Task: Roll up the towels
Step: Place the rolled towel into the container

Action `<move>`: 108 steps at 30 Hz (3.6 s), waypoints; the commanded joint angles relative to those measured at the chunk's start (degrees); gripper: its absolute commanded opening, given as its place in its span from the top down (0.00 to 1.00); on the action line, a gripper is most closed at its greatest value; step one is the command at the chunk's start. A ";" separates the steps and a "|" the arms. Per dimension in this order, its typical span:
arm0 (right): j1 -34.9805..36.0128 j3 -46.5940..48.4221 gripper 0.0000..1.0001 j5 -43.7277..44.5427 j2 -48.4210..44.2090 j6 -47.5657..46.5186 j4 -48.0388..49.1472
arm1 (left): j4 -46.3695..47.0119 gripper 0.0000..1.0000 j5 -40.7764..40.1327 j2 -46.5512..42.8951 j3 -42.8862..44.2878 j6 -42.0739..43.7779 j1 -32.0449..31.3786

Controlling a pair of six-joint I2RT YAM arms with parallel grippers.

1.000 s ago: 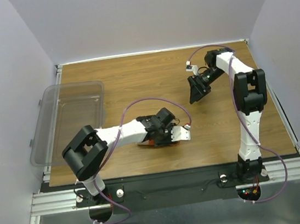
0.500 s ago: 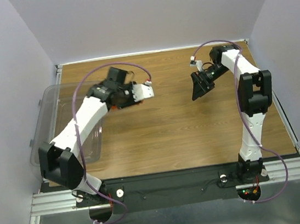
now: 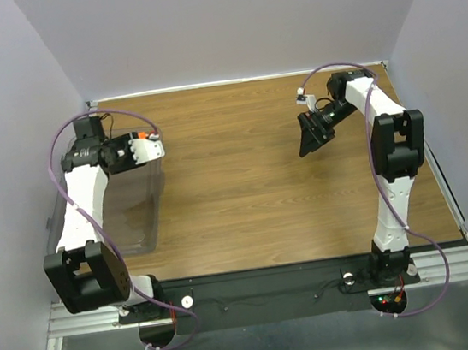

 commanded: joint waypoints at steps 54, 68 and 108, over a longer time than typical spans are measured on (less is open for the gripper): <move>-0.18 5.43 0.00 4.11 0.25 7.40 -1.43 | -23.67 0.96 0.89 8.95 -18.17 65.59 26.29; -0.18 5.25 0.00 4.81 -0.10 6.96 -1.51 | -18.39 0.48 -1.58 8.43 -20.64 62.25 26.29; -0.18 1.74 0.00 1.39 -4.85 1.25 -1.43 | -28.41 0.01 4.13 -16.61 -14.40 53.21 26.37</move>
